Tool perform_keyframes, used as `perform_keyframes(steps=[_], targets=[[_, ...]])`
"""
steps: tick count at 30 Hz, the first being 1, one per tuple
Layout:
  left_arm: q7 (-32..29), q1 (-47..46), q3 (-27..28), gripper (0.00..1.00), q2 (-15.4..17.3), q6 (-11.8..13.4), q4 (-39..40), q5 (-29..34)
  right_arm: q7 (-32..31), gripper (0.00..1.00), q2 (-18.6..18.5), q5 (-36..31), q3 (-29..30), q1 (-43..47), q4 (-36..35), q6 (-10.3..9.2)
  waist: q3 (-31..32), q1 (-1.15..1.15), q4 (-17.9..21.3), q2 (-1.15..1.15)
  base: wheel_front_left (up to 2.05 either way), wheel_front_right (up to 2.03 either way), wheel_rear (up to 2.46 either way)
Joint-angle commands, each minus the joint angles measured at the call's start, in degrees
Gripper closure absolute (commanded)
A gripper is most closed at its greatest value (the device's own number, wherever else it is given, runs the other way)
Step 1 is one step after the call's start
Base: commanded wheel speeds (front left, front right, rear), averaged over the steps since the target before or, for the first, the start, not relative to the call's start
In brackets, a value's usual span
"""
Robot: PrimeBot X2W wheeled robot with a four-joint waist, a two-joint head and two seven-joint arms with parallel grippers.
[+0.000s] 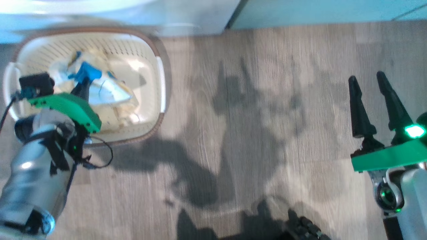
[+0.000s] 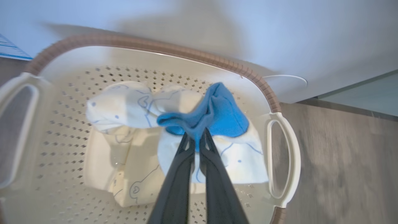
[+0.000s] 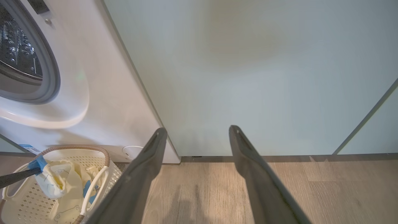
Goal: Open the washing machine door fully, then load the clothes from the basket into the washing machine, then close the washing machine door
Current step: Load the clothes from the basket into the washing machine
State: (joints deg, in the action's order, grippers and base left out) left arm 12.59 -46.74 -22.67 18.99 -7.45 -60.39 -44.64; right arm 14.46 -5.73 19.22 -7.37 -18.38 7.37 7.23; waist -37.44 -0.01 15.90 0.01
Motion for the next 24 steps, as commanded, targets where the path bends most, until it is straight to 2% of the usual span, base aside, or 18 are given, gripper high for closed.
perform_keyframes(steps=[1, 7, 11, 24], targets=[[1.0, 1.7, 0.9, 1.0, 2.8, 0.0, 2.0, -1.4, 0.5, 0.0, -1.4, -0.1, -0.6, 2.1, -1.2, 0.25, 4.6, 0.01, -1.8, -0.01, 0.0, 0.0, 0.0], [2.3, 7.7, 0.5, 1.0, 3.8, 0.0, 7.6, -5.2, 0.5, 0.0, -1.8, -0.2, -0.3, 4.9, -0.6, 0.25, 11.2, 0.01, -3.3, -0.01, 0.0, 0.0, 0.0], [2.4, 10.5, 3.1, 1.0, 4.5, 0.0, 11.9, -5.3, 0.5, 0.0, -1.9, -0.3, 0.0, 6.5, -0.4, 0.25, 14.4, 0.01, -4.0, -0.01, 0.0, 0.0, 0.0], [2.4, 23.8, 15.9, 1.0, 3.4, 0.0, 27.9, 3.2, 0.5, 0.0, -2.8, -0.5, 0.7, 12.4, 0.0, 0.25, 24.6, 0.01, -6.0, -0.01, 0.0, 0.0, 0.0]])
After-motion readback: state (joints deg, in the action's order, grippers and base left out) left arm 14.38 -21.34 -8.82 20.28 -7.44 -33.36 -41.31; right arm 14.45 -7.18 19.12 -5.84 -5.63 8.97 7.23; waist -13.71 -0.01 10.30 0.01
